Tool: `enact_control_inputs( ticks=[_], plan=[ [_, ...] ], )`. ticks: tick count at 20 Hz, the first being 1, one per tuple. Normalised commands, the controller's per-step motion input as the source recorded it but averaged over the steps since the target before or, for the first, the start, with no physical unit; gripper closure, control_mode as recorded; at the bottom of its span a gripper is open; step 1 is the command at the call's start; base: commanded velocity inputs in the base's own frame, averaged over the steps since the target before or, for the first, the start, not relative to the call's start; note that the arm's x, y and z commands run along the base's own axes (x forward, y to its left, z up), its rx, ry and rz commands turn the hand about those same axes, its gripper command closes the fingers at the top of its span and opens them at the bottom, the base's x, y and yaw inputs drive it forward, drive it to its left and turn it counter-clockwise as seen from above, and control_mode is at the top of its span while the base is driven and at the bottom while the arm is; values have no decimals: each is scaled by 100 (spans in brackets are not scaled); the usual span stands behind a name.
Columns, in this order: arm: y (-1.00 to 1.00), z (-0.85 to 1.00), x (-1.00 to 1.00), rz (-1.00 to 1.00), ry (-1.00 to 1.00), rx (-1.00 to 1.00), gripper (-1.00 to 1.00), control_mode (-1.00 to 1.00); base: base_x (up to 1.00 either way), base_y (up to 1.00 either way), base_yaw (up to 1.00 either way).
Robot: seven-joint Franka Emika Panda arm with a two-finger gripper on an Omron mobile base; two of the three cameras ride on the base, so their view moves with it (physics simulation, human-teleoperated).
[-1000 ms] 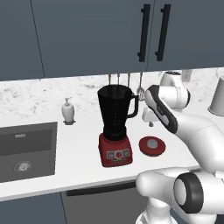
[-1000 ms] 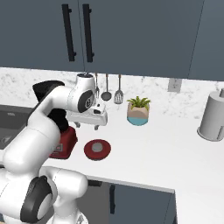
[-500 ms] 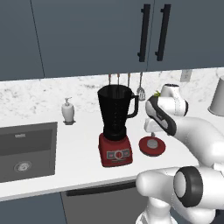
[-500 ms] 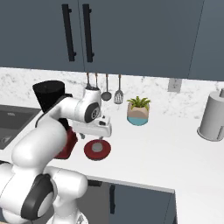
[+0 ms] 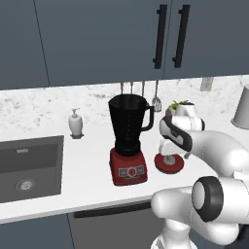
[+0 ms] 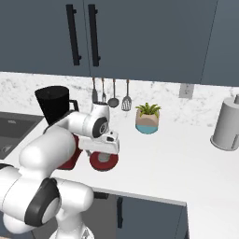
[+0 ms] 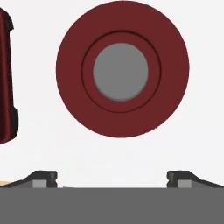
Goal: Close the lid blender by securely placing the lid on top.
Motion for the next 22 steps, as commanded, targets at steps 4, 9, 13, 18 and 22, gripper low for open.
enact_control_inputs(
  ticks=[4, 9, 13, 18, 22],
  plan=[
    [0, -20, 5, 0, 2, 0, -100, -100, 0, 0, 0],
    [0, -9, 11, 0, 0, 0, -100, -100, 0, 0, 0],
    [0, -7, 15, 0, 0, 0, -100, -100, 0, 0, 0],
    [0, -11, 16, 0, 0, 0, -100, -100, 0, 0, 0],
    [0, -11, 19, 0, 0, 0, -100, -100, 0, 0, 0]
  ],
)
